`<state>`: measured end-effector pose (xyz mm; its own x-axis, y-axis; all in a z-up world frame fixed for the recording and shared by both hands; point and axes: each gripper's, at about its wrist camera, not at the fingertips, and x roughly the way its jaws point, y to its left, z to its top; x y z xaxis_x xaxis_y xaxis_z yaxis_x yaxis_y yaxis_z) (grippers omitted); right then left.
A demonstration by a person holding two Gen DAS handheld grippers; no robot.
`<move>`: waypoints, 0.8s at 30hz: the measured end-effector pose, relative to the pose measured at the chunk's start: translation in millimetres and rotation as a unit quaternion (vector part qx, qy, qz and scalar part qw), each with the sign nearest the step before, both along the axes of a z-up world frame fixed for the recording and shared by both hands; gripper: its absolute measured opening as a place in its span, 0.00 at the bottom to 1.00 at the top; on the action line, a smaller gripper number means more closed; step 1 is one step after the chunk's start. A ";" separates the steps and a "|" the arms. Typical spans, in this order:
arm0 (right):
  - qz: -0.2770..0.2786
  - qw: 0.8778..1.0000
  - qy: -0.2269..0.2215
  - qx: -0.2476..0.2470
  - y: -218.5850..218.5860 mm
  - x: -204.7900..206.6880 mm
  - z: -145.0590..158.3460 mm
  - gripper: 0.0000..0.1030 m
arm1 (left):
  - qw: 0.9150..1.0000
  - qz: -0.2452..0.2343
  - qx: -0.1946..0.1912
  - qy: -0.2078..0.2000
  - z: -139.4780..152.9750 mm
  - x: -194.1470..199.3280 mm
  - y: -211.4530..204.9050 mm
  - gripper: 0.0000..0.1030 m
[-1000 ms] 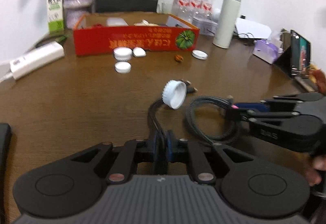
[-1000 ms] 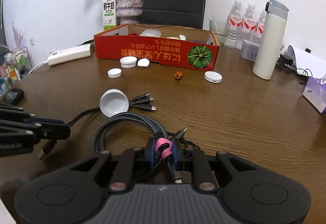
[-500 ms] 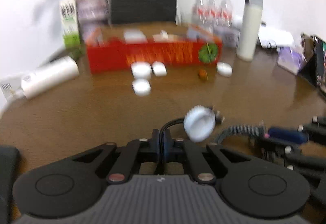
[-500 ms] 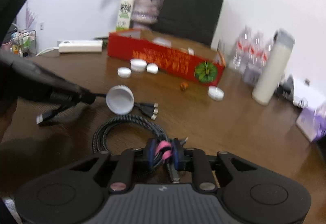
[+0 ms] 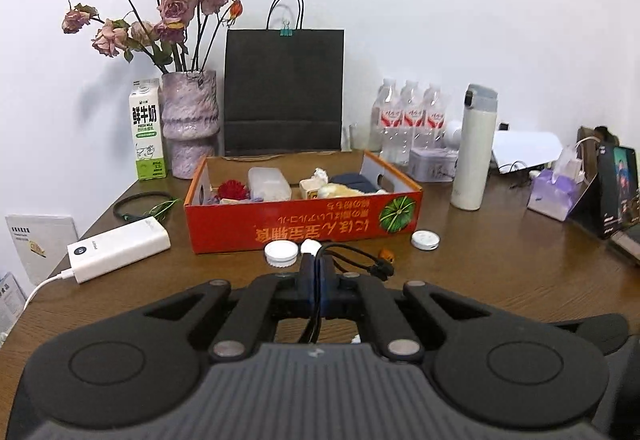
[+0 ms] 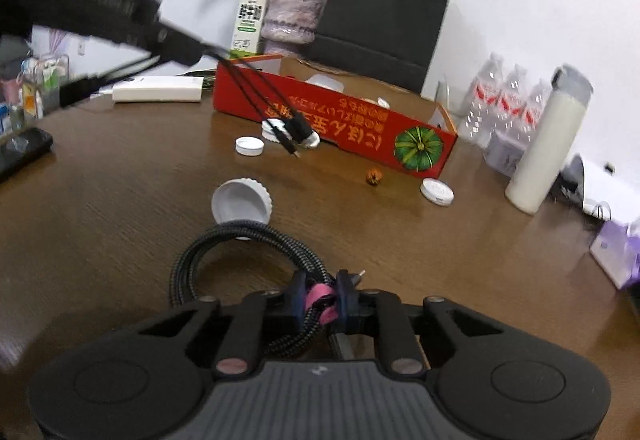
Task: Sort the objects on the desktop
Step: 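Lift the black cable off the desk with both tools toward the box, then carry the black cable into the box and open both tools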
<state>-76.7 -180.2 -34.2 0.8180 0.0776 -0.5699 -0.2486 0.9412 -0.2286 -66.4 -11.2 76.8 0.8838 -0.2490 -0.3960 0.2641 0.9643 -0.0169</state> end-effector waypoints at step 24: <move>-0.032 0.995 -0.051 0.077 -31.6 81.4 104.1 0.12 | 0.999 -0.007 -0.032 -0.002 70.8 88.6 12.2 0.03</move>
<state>4.6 -211.8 69.9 0.8770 0.1041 -0.4690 -0.1704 0.9802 -0.1011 22.3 1.0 147.5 0.8821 -0.2857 -0.3745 0.2773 0.9577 -0.0775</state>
